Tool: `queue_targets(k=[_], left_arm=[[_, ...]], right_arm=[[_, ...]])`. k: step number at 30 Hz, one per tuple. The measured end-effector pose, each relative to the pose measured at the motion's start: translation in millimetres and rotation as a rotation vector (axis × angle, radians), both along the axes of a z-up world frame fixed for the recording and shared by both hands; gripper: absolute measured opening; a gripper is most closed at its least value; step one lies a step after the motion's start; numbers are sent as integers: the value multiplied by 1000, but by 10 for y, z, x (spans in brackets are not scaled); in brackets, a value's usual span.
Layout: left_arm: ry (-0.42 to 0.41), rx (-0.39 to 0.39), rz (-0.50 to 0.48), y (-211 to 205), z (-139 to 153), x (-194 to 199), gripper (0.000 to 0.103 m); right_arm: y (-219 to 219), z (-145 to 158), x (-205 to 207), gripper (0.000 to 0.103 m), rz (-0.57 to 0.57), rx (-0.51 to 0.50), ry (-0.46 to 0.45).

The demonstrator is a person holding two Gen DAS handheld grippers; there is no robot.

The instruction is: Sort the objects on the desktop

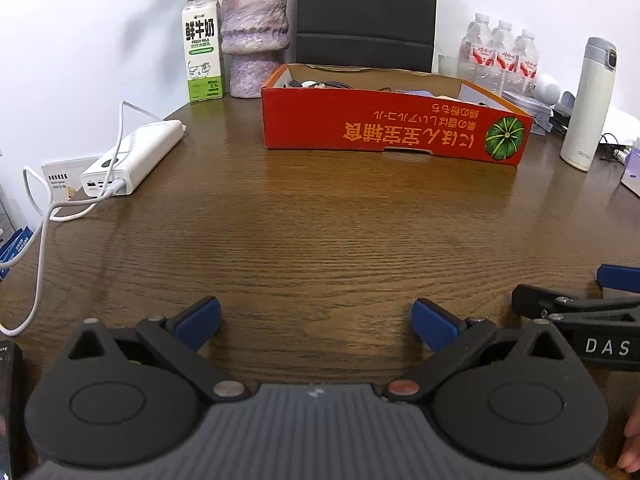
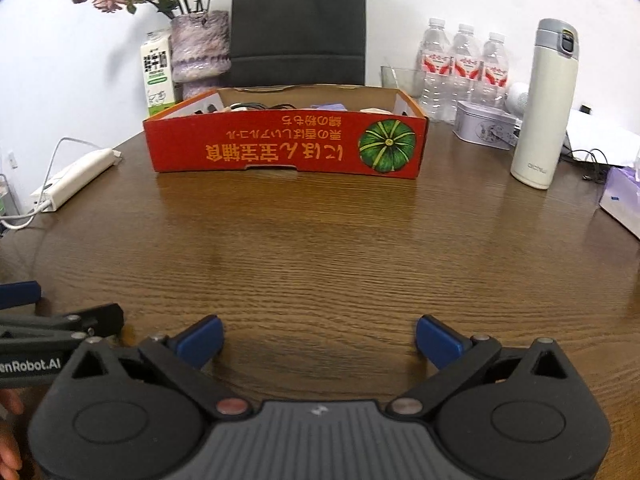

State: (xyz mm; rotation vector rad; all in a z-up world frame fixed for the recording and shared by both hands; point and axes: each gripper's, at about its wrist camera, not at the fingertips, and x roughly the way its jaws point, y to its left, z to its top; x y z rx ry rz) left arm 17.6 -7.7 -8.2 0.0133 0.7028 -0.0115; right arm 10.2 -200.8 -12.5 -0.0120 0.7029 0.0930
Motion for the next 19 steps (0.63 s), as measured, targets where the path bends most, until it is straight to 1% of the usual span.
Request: queue_targets(k=[19], left_arm=[[1,3,9,-1,5,11,103]], right_arm=[[-12,1,-13,103,25,6,0]])
